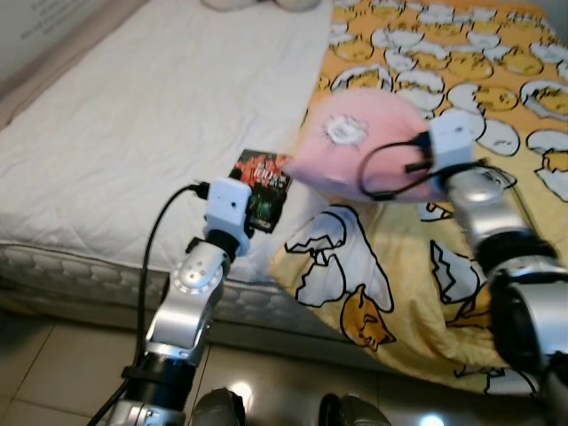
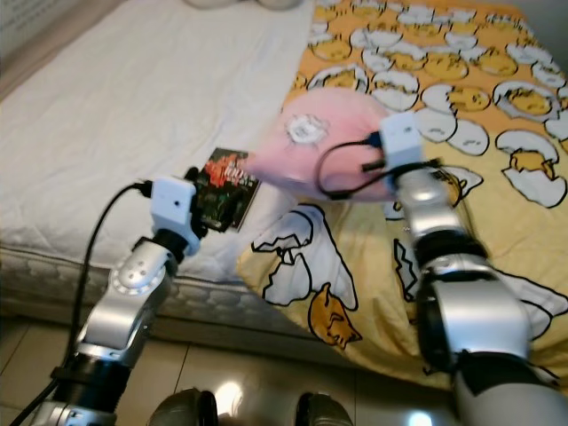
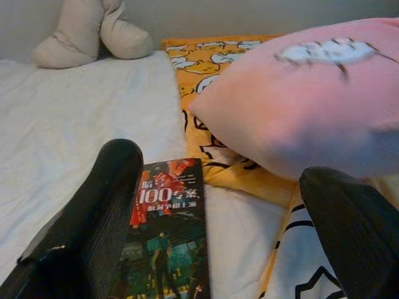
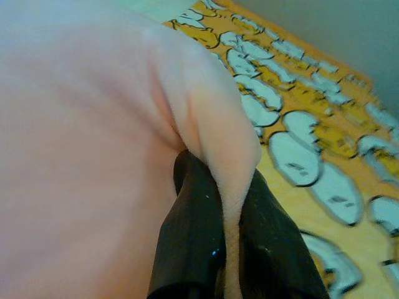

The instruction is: Clean up the room

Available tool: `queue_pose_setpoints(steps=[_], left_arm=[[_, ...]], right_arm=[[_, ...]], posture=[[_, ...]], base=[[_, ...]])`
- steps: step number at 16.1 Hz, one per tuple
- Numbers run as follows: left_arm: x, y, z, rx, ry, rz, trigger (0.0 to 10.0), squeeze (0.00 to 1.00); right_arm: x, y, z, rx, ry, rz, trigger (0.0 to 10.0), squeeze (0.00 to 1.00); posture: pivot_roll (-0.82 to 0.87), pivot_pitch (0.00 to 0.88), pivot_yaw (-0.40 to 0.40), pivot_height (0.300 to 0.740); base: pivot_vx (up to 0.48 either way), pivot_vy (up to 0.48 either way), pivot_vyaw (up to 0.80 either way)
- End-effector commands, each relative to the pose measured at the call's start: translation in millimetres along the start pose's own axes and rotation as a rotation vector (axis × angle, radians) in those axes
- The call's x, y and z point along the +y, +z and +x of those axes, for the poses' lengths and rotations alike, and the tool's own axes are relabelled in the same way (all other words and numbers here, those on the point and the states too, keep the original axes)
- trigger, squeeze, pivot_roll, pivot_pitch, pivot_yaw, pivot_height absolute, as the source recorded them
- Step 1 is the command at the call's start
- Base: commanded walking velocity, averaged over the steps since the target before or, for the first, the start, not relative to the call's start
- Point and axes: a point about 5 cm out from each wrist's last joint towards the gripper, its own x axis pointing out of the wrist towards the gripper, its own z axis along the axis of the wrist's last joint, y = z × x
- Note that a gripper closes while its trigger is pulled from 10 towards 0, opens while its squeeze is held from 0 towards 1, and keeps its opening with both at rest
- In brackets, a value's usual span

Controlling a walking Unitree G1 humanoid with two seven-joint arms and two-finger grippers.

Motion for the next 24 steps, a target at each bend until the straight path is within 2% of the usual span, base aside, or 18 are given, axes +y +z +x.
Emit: queue_pose_setpoints(steps=[1,3,5,6,7,8,9,10,12,13,15,19,21,22,23,24], left_arm=[[-1.4,1.0,2.8,-0.011,-0.007,-0.002,10.0,0.0],[-3.5,-0.1,5.3,-0.016,-0.013,-0.008,10.0,0.0],[-3.5,-1.5,7.2,-0.022,-0.015,-0.01,10.0,0.0],[-3.0,-0.6,8.7,-0.031,-0.014,-0.011,10.0,0.0],[-2.7,0.3,9.1,-0.036,-0.014,-0.012,10.0,0.0],[-3.6,-0.3,8.3,-0.035,-0.02,-0.016,10.0,0.0],[-5.0,-1.1,7.4,-0.034,-0.028,-0.018,10.0,0.0],[-6.9,-1.8,6.4,-0.033,-0.036,-0.02,10.0,0.0],[-10.3,-2.7,6.5,-0.034,-0.048,-0.03,10.0,0.0],[-10.7,-3.2,7.1,-0.033,-0.049,-0.031,10.0,0.0],[-8.8,-2.6,8.6,-0.034,-0.049,-0.032,10.0,0.0],[-2.5,-0.6,11.0,-0.04,-0.043,-0.009,10.0,0.0],[4.7,0.3,11.4,-0.042,-0.016,0.022,10.0,0.0],[5.2,0.7,12.8,-0.035,-0.005,0.041,10.0,0.0],[5.9,0.7,14.8,-0.022,0.016,0.035,10.0,0.0],[5.4,-0.3,15.0,-0.007,0.025,0.001,10.0,0.0]], right_arm=[[-7.5,6.9,0.4,-0.02,0.002,-0.048,0.0,0.0],[-19.4,6.6,-2.0,-0.015,0.006,-0.124,0.0,0.0],[-18.0,-9.0,-5.0,0.059,0.047,-0.102,0.0,0.0],[-7.0,-34.2,-10.6,0.134,0.07,-0.084,0.7,0.0],[-4.1,-48.6,-15.1,0.174,0.064,-0.105,10.0,0.0],[-7.4,-56.5,-18.6,0.195,0.046,-0.142,10.0,0.0],[-15.3,-58.9,-21.4,0.183,0.001,-0.179,10.0,0.14],[-21.2,-61.5,-24.1,0.18,-0.006,-0.204,10.0,1.0],[-30.2,-66.7,-29.0,0.187,-0.009,-0.215,10.0,1.0],[-32.0,-66.4,-29.7,0.176,-0.017,-0.187,10.0,1.0],[-33.6,-63.3,-30.0,0.115,-0.04,0.099,10.0,1.0],[-23.2,-52.3,-31.4,-0.043,-0.038,0.37,10.0,1.0],[-35.1,-52.6,-45.0,-0.16,-0.19,0.576,10.0,1.0],[-38.2,-49.0,-53.1,-0.247,-0.26,0.64,10.0,1.0],[-34.8,-49.8,-65.9,-0.307,-0.318,0.678,10.0,1.0],[-20.5,-55.8,-72.6,-0.269,-0.3,0.647,10.0,1.0]], posture=[[-0.06,0.0,0.002,0.74],[-0.07,0.0,0.002,0.74],[-0.08,0.0,0.002,0.74],[-0.07,0.0,0.002,0.74],[-0.07,0.0,0.003,0.74],[-0.07,0.0,0.004,0.74],[-0.07,0.0,0.006,0.74],[-0.07,0.0,0.006,0.74],[-0.07,0.0,0.008,0.74],[-0.07,0.0,0.007,0.74],[-0.08,0.0,0.011,0.74],[-0.08,0.0,0.013,0.74],[-0.08,0.0,0.013,0.74],[-0.08,0.0,0.014,0.74],[-0.09,0.0,0.016,0.74],[-0.09,0.0,0.017,0.74]], base=[[0.0,0.0,0.0],[0.0,0.0,0.0],[0.0,0.0,0.0],[0.0,0.0,0.0],[0.0,0.0,0.0],[0.0,0.0,0.0],[0.0,0.0,0.0],[0.0,0.0,0.0],[0.0,0.0,0.0],[0.0,0.0,0.0],[0.0,0.0,0.0],[0.0,0.0,0.0],[0.0,0.0,0.0],[0.0,0.0,0.0],[0.0,0.0,0.0],[0.0,0.0,0.0]])
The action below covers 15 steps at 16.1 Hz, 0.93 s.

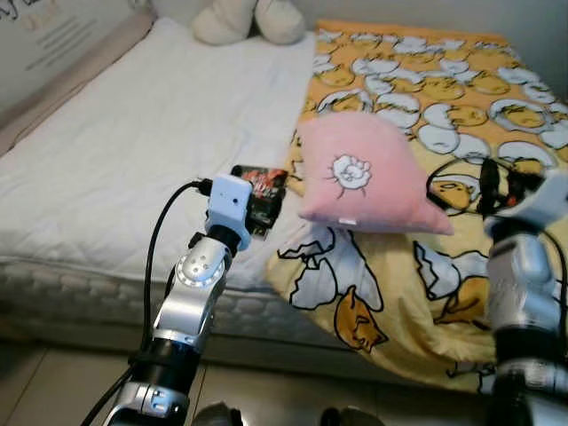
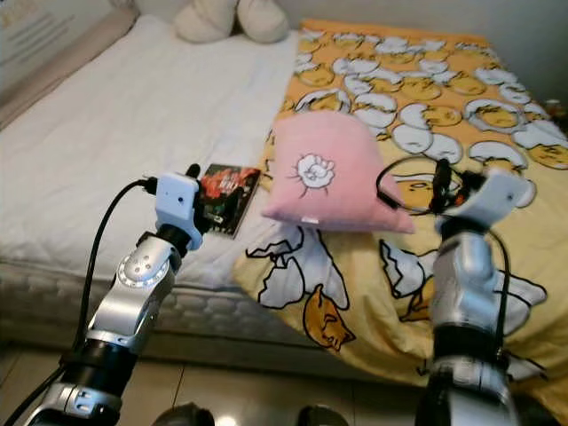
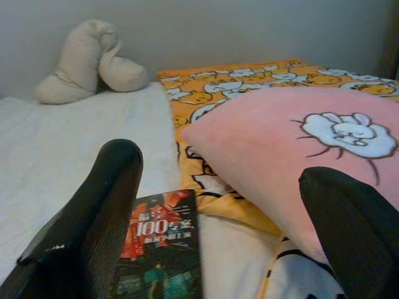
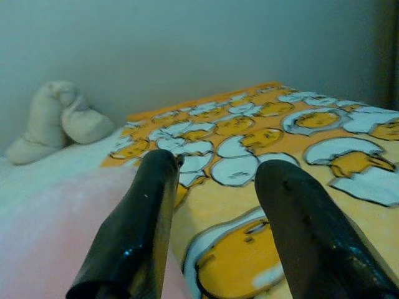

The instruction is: Clean up the room

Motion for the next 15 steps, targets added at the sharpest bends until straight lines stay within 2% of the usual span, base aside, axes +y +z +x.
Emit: queue_pose_setpoints(steps=[1,2,3,4,5,6,7,8,10,12,15], left_arm=[[-2.1,2.3,0.0,-0.002,0.002,-0.023,10.0,0.0],[0.5,-0.6,-6.4,-0.015,0.031,-0.066,10.0,0.0],[3.0,-3.4,-8.9,-0.012,0.049,-0.08,10.0,0.0],[3.7,-5.3,-9.2,-0.013,0.054,-0.081,10.0,0.0],[5.3,-6.7,-8.4,-0.016,0.072,-0.12,10.0,0.0],[5.3,-6.1,-5.5,-0.018,0.078,-0.115,10.0,0.0],[3.2,-4.9,-3.1,-0.022,0.07,-0.109,10.0,0.0],[2.3,-4.2,-2.2,-0.026,0.064,-0.116,10.0,0.0],[2.7,-4.7,-2.7,-0.03,0.062,-0.119,10.0,0.0],[4.4,-7.3,-3.3,-0.018,0.073,-0.096,10.0,0.0],[5.8,-3.3,-0.4,-0.031,0.082,-0.039,10.0,0.0]], right_arm=[[10.9,-9.5,-11.1,0.037,0.033,-0.061,10.0,1.0],[25.9,-28.5,-33.8,0.095,0.113,-0.198,10.0,1.0],[33.8,-36.2,-42.5,0.125,0.155,-0.247,10.0,1.0],[43.2,-38.3,-44.3,0.148,0.211,-0.282,10.0,1.0],[52.1,-35.9,-43.0,0.14,0.266,-0.326,10.0,1.0],[58.9,-31.9,-39.4,0.126,0.317,-0.385,10.0,1.0],[61.1,-24.3,-36.2,0.096,0.331,-0.382,10.0,1.0],[61.6,-20.9,-33.2,0.086,0.329,-0.409,10.0,0.0],[57.3,-25.6,-30.2,0.125,0.274,-0.401,10.0,0.0],[59.3,-27.2,-29.7,0.133,0.268,-0.393,10.0,0.0],[66.4,-30.0,-28.6,0.14,0.261,-0.318,10.0,0.0]], posture=[[-0.1,0.0,0.019,0.74],[-0.11,0.0,0.021,0.74],[-0.11,0.0,0.017,0.74],[-0.11,0.0,0.009,0.74],[-0.11,0.0,-0.001,0.74],[-0.11,0.0,-0.01,0.74],[-0.11,0.0,-0.019,0.74],[-0.11,0.0,-0.021,0.74],[-0.1,0.0,-0.017,0.74],[-0.1,0.0,-0.014,0.74],[-0.1,0.0,-0.004,0.74]], base=[[0.0,0.0,0.0],[0.0,0.0,0.0],[0.0,0.0,0.0],[0.0,0.0,0.0],[0.0,0.0,0.0],[0.0,-0.454,0.0],[0.0,-0.45,0.0],[0.0,-0.45,0.0],[0.0,-0.442,0.0],[0.172,0.0,0.0],[0.0,0.0,0.0]])
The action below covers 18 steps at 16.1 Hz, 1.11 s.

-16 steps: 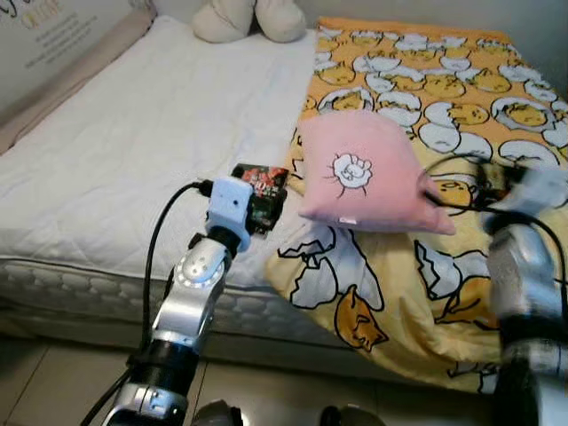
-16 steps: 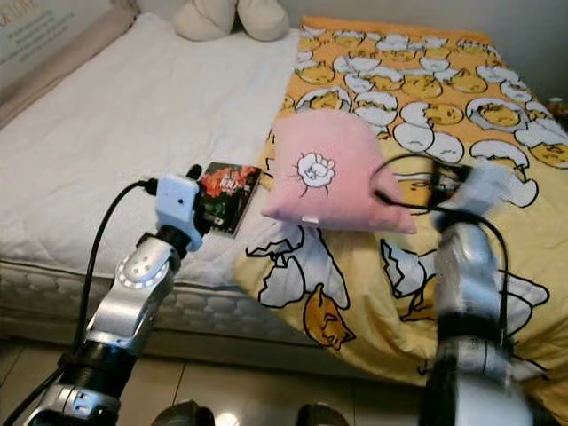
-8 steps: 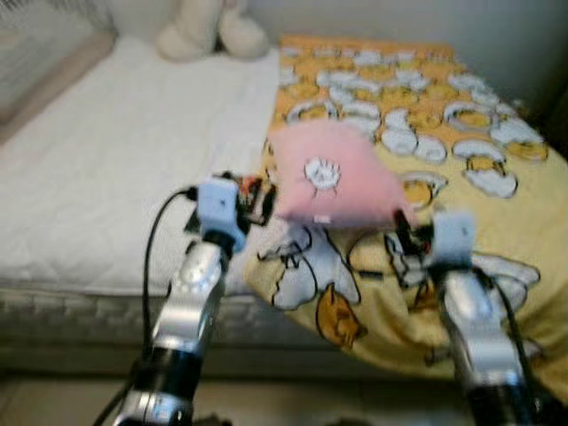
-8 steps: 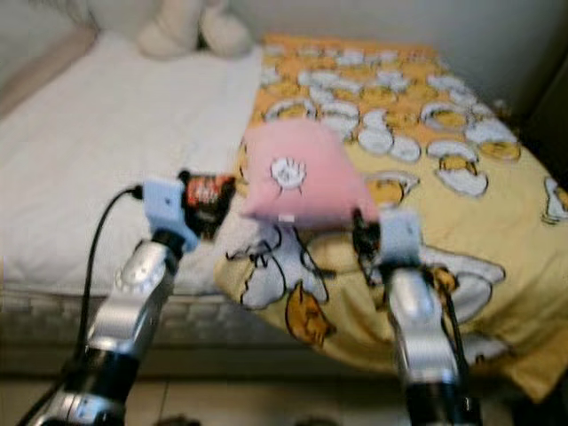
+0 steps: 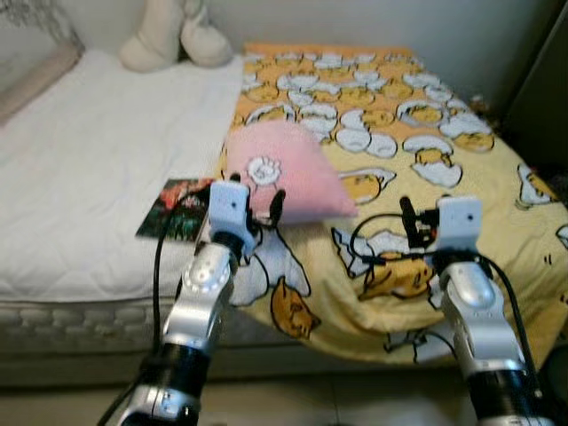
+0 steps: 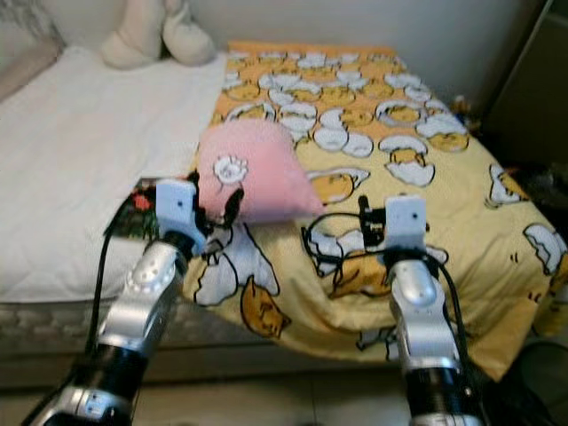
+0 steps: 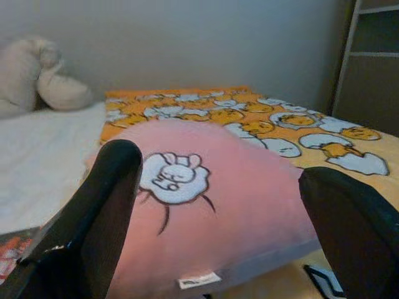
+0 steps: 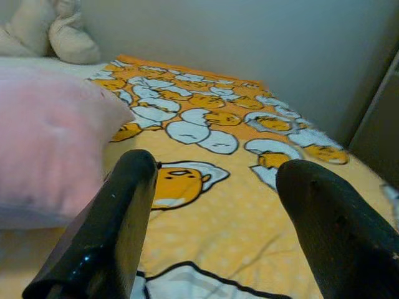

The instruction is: Clean up the room

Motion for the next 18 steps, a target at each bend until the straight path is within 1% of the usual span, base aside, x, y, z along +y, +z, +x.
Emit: queue_pose_setpoints(steps=[1,2,3,4,5,7,10,13,15,16,17,18], left_arm=[[6.6,4.2,0.2,-0.018,0.015,0.02,10.0,0.0],[6.2,6.6,-0.4,-0.034,0.003,-0.011,10.0,0.0],[7.2,7.0,-0.8,-0.035,0.013,-0.024,10.0,0.0],[9.0,7.2,-0.6,-0.033,0.046,-0.038,10.0,0.0],[9.0,8.4,0.8,-0.038,0.061,-0.044,10.0,0.0],[8.8,9.6,1.6,-0.041,0.056,-0.049,10.0,0.0],[14.2,10.0,2.2,-0.033,0.074,-0.043,10.0,0.0],[17.6,18.2,6.9,-0.061,0.095,-0.052,10.0,0.0],[22.8,32.8,10.3,-0.108,0.11,-0.051,10.0,0.0],[21.8,46.7,13.1,-0.152,0.095,-0.038,10.0,0.0],[20.6,50.0,14.9,-0.159,0.092,-0.045,10.0,0.0],[20.5,50.0,15.6,-0.157,0.091,-0.046,10.0,0.0]], right_arm=[[4.6,3.8,3.8,-0.01,0.006,0.026,10.0,0.0],[5.7,3.4,3.9,-0.008,0.008,0.022,10.0,0.0],[6.5,3.5,4.1,-0.009,0.013,0.02,10.0,0.0],[8.8,4.0,5.0,-0.013,0.023,0.006,10.0,0.0],[11.6,4.3,6.3,-0.012,0.029,0.009,10.0,0.0],[13.9,4.7,7.5,-0.014,0.035,0.013,10.0,0.0],[16.8,4.6,9.4,-0.012,0.043,0.02,10.0,0.0],[17.4,8.3,13.4,-0.027,0.053,0.023,10.0,0.0],[15.0,18.0,17.1,-0.055,0.044,0.023,10.0,0.0],[11.9,34.4,22.5,-0.104,0.031,0.039,10.0,0.0],[9.9,42.3,25.9,-0.122,0.03,0.057,10.0,0.0],[9.8,45.1,27.7,-0.125,0.034,0.056,10.0,0.0]], posture=[[-0.1,0.0,-0.002,0.74],[-0.1,0.0,0.002,0.74],[-0.1,0.0,0.002,0.74],[-0.1,0.0,0.004,0.74],[-0.09,0.0,0.005,0.74],[-0.09,0.0,0.006,0.74],[-0.08,0.0,0.003,0.74],[-0.08,0.0,0.0,0.74],[-0.07,0.0,0.001,0.74],[-0.07,0.0,0.003,0.74],[-0.07,0.0,0.004,0.74],[-0.07,0.0,0.007,0.74]], base=[[0.0,0.0,0.0],[0.0,0.0,0.0],[0.446,0.0,0.0],[0.461,0.0,0.0],[0.461,0.0,0.0],[0.461,0.0,0.0],[0.453,0.0,0.0],[0.44,0.0,0.0],[0.442,0.0,0.0],[0.439,0.0,0.0],[0.442,0.0,0.0],[0.439,0.0,0.0]])
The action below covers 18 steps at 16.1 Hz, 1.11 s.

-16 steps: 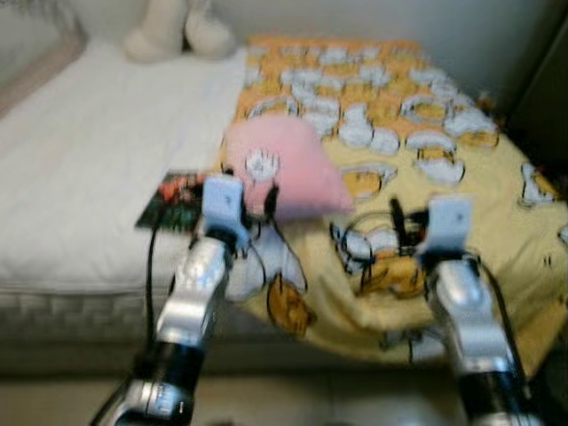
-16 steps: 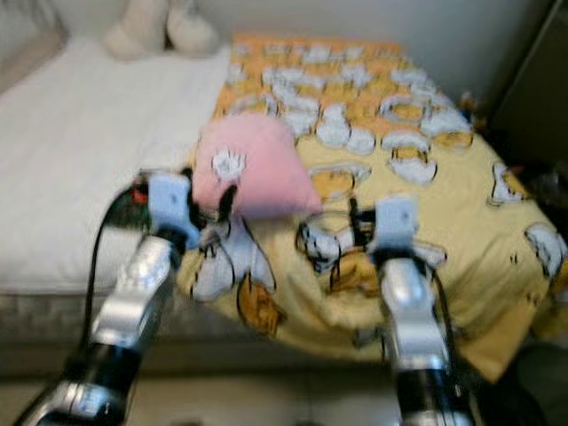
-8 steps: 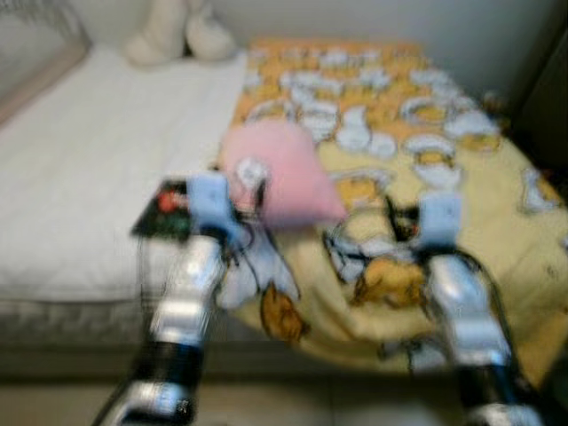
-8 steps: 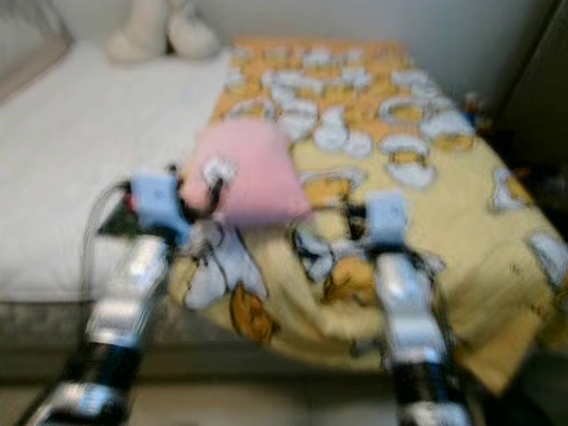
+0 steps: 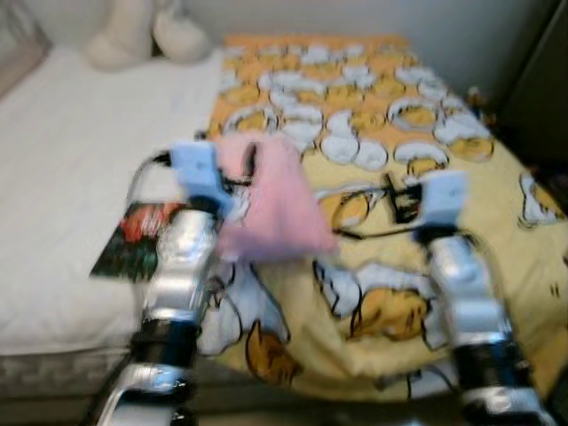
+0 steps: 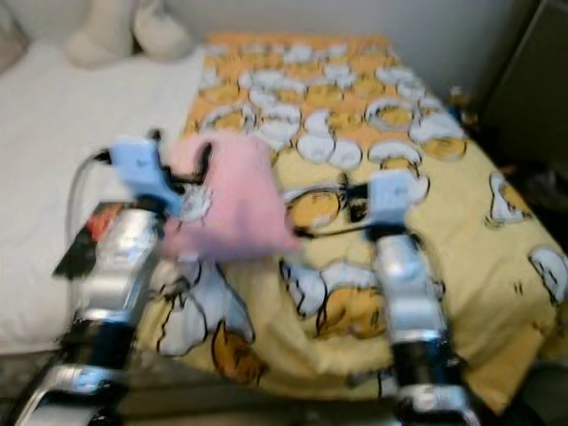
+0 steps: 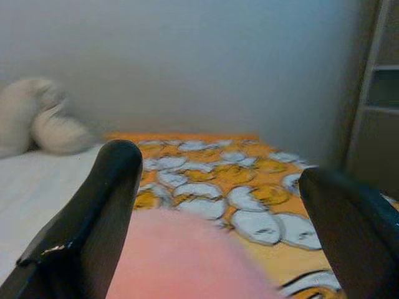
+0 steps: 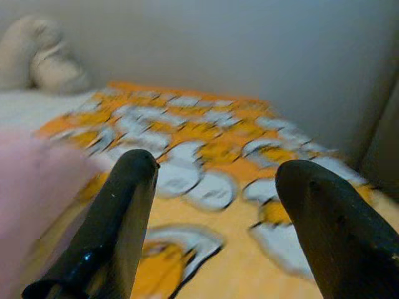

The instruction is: Clean up the room

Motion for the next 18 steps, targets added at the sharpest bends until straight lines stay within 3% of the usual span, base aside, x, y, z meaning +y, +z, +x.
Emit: queue_pose_setpoints(steps=[1,4,8,9,11,14,15,18], left_arm=[[8.8,3.6,0.4,-0.003,0.018,0.007,10.0,0.0],[15.7,7.2,2.7,0.025,0.03,0.048,10.0,0.0],[80.3,20.6,16.2,0.175,0.125,-0.033,10.0,0.0],[88.7,21.1,18.3,0.198,0.145,-0.042,10.0,0.0],[117.2,23.9,23.9,0.26,0.199,-0.174,10.0,0.0],[133.9,14.4,18.1,0.348,0.239,-0.342,10.0,0.0],[134.5,12.8,16.2,0.359,0.237,-0.361,10.0,0.0],[119.4,-8.7,12.5,0.451,0.193,-0.493,10.0,0.0]], right_arm=[[6.0,13.2,5.5,-0.036,0.018,0.026,10.0,0.0],[4.1,29.3,14.5,-0.042,0.025,0.125,10.0,0.0],[4.0,27.3,24.0,0.079,0.069,0.382,10.0,0.0],[2.3,24.5,27.2,0.102,0.07,0.423,10.0,0.0],[16.0,12.8,40.3,0.204,0.125,0.559,10.0,0.0],[37.3,13.4,53.1,0.276,0.201,0.681,10.0,0.0],[39.2,13.6,53.1,0.282,0.203,0.695,10.0,0.0],[49.0,-0.2,51.1,0.362,0.166,0.799,10.0,0.0]], posture=[[-0.08,0.0,0.011,0.74],[-0.06,0.0,0.007,0.74],[-0.02,0.0,0.001,0.74],[-0.02,0.0,0.003,0.74],[0.01,0.039,0.007,0.74],[0.05,0.099,-0.004,0.74],[0.06,0.114,-0.006,0.74],[0.08,0.21,-0.016,0.74]], base=[[0.442,0.0,0.0],[0.146,0.0,0.0],[0.0,0.0,0.0],[0.0,0.0,0.0],[0.0,0.0,0.0],[0.0,0.0,0.0],[0.0,0.0,0.0],[0.0,0.0,0.0]])
